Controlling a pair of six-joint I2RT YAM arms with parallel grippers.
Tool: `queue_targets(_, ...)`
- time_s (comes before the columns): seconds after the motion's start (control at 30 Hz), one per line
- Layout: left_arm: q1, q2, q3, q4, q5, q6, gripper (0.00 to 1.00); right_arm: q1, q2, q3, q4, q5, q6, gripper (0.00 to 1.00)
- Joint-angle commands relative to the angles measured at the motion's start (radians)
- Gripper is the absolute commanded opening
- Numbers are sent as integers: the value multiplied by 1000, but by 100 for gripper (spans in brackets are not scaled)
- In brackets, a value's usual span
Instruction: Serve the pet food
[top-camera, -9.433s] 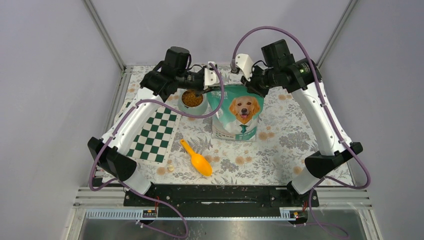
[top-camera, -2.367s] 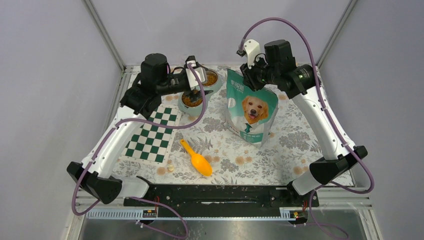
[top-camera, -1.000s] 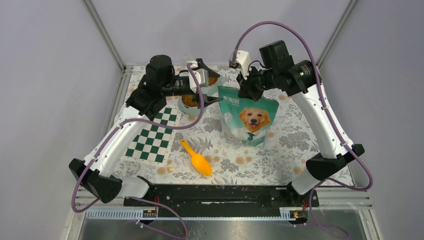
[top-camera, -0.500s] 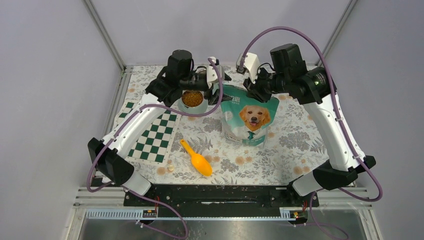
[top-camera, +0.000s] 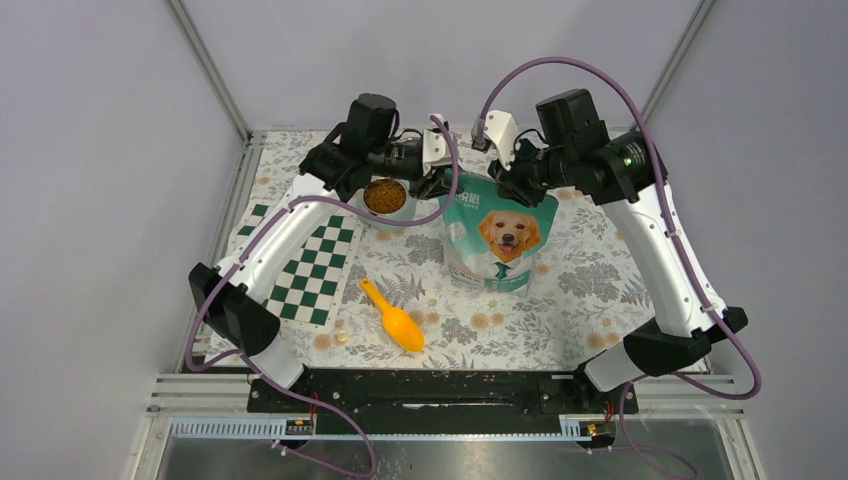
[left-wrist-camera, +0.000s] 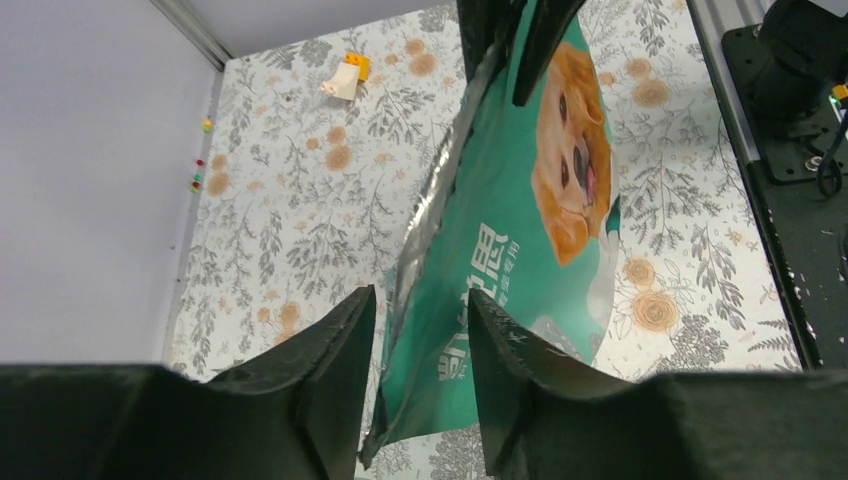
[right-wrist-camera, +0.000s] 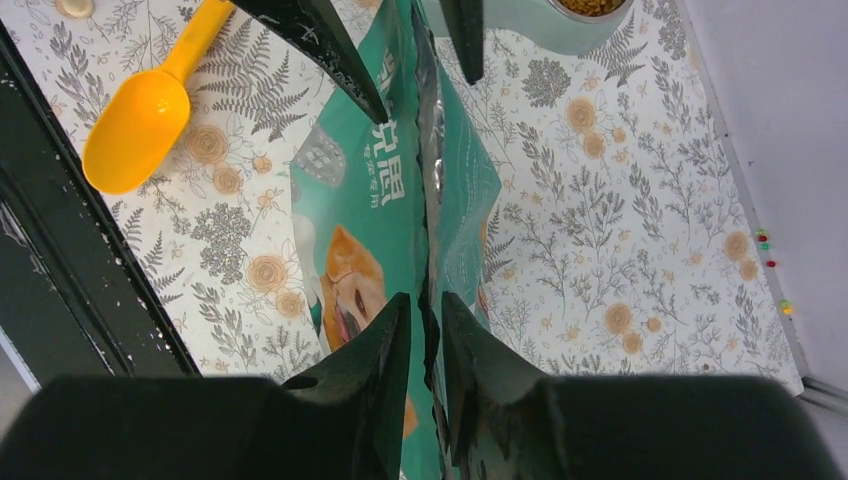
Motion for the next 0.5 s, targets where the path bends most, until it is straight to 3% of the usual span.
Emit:
queue_targets(0.0, -1, 11, 49, -59, 7, 67, 35, -18, 25, 3, -25, 9, -16, 24)
queue_targets(0.07, -1, 8, 55, -67, 2, 75, 25, -24, 35, 9, -21, -4, -16, 21)
queue_targets(0.2, 0, -5, 56, -77, -1, 91, 18, -26, 51, 17, -20, -22, -18, 11)
queue_targets(0.27, 0, -12, 59, -91, -5, 111, 4, -25, 52, 17, -19, -28, -20, 0)
queue_targets(0.3, 0, -16, 60, -95, -12, 117, 0, -26, 50, 17, -19, -31, -20, 0)
queue_targets(0.47, 14, -50, 75, -99, -62, 135, 0, -25, 23, 61, -1, -44, -15, 0)
